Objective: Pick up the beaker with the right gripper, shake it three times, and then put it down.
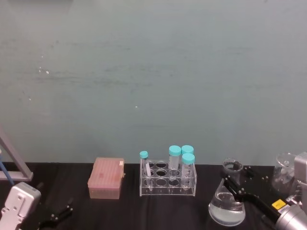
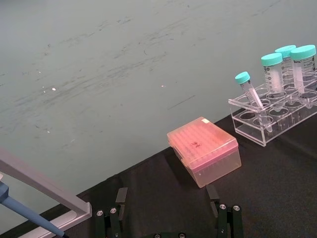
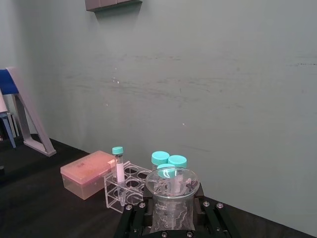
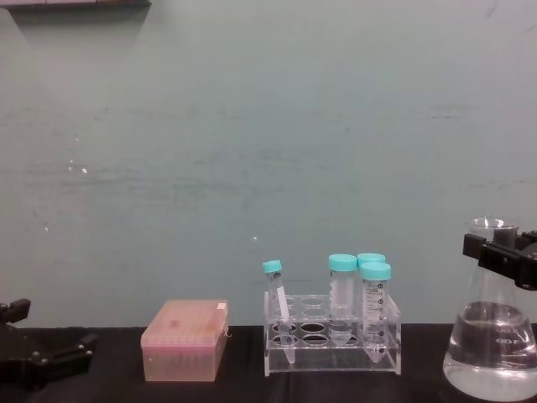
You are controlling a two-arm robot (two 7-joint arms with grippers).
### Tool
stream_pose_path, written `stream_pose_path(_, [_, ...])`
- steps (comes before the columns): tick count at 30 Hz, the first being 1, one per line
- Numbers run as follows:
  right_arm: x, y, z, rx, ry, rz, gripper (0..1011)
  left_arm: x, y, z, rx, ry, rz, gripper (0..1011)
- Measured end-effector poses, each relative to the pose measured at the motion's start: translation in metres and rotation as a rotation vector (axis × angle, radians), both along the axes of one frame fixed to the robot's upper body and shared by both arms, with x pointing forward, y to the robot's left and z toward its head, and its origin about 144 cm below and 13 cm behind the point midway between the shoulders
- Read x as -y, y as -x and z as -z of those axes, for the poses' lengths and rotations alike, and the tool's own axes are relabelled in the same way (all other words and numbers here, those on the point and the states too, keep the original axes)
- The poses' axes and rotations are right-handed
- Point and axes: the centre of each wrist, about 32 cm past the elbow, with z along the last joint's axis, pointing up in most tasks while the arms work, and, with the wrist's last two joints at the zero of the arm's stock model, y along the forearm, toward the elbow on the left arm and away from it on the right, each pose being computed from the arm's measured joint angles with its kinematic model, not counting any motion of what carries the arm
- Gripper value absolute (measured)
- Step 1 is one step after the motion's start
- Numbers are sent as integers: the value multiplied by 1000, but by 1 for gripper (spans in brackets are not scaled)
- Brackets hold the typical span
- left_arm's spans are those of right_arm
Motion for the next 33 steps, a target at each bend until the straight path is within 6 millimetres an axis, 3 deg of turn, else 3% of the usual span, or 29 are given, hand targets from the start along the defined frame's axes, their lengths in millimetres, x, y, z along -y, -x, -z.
stream_pose_path(27, [0, 0, 0, 5, -1, -1, 461, 0, 0, 0, 0, 0, 0, 1000])
stream_pose_path(33, [-1, 2, 3, -59, -224, -64, 461, 0, 0, 0, 0, 0, 0, 1000])
